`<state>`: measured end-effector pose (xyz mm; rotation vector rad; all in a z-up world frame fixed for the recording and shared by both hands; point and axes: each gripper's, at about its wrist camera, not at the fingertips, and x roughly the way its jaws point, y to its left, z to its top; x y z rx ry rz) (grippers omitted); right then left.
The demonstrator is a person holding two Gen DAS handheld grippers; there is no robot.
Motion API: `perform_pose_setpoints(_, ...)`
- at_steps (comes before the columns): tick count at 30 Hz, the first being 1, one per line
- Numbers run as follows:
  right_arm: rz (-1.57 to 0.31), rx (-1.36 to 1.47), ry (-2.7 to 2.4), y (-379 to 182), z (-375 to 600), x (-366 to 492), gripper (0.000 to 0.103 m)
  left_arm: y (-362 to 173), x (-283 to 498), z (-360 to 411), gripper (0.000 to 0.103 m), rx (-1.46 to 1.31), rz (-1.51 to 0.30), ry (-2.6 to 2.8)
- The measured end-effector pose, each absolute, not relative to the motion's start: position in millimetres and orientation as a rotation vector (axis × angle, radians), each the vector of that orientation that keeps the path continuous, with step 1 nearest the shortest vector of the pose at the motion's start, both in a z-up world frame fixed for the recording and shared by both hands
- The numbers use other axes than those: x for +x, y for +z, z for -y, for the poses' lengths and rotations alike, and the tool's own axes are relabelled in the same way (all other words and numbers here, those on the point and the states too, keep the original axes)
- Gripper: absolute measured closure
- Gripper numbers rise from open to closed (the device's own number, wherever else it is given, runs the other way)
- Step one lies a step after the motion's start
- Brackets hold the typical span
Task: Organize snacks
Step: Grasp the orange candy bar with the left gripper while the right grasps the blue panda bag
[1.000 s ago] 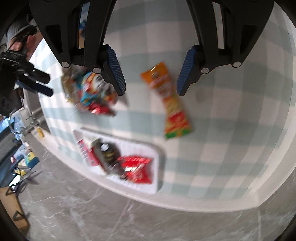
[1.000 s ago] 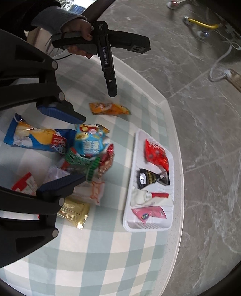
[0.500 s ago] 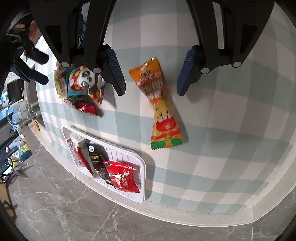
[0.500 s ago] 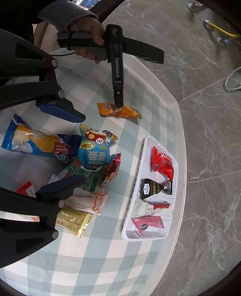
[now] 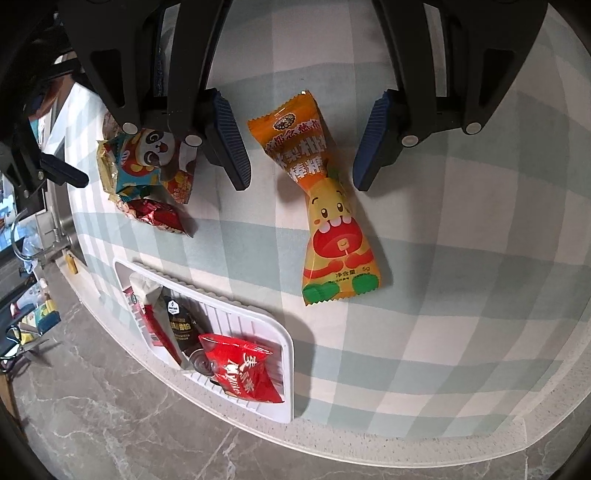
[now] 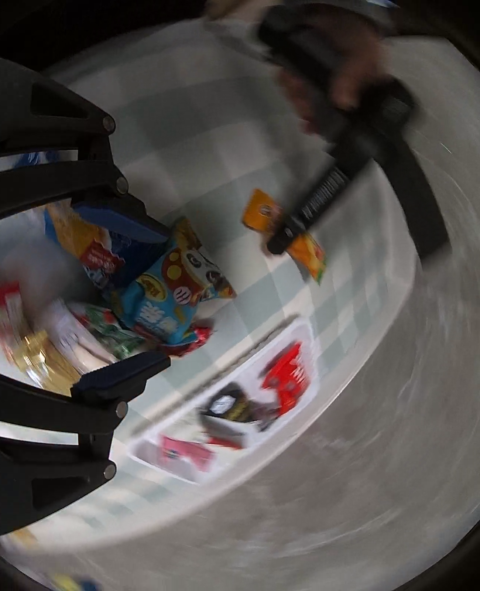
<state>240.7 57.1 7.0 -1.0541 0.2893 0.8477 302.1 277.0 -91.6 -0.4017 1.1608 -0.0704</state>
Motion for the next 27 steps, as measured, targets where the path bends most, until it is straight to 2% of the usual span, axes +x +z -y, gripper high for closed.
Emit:
perform_pose_setpoints(5,-0.178,-1.275,0.83,-11,-77,232,0.039,-94,304,-275,0.047,-0.393,-1.16,-0.072)
perform_pose_setpoints(13,-0.235,-1.357,0.817,-23,-92,252,0.038,-95,304,-275,0.047,-0.387,-1.156,-0.077)
perform_pose_setpoints(18,-0.298,-1.287,0.834,-18,-92,265,0.054,-96,305,-269,0.047,-0.345,-1.149,-0.072)
perform_pose_setpoints(19,-0.305,-1.278,0.84,-16,-92,267,0.059,-96,305,-268,0.047,-0.337,-1.146,-0.072)
perform_pose_setpoints(20,-0.315,-1.267,0.847,-14,-92,268,0.068,-96,306,-267,0.047,-0.327,-1.144,-0.073)
perform_pose_setpoints(23,-0.356,-1.202,0.867,-9,-89,274,0.069,-96,306,-264,0.048,-0.303,-1.134,-0.077)
perform_pose_setpoints(24,-0.376,-1.172,0.878,-6,-88,276,0.07,-96,306,-264,0.05,-0.297,-1.129,-0.079)
perform_pose_setpoints(26,-0.411,-1.113,0.896,-1,-86,283,0.071,-97,305,-266,0.069,-0.301,-1.124,-0.079)
perform_pose_setpoints(27,-0.446,-1.058,0.919,3,-83,288,0.071,-97,305,-269,0.07,-0.307,-1.12,-0.08)
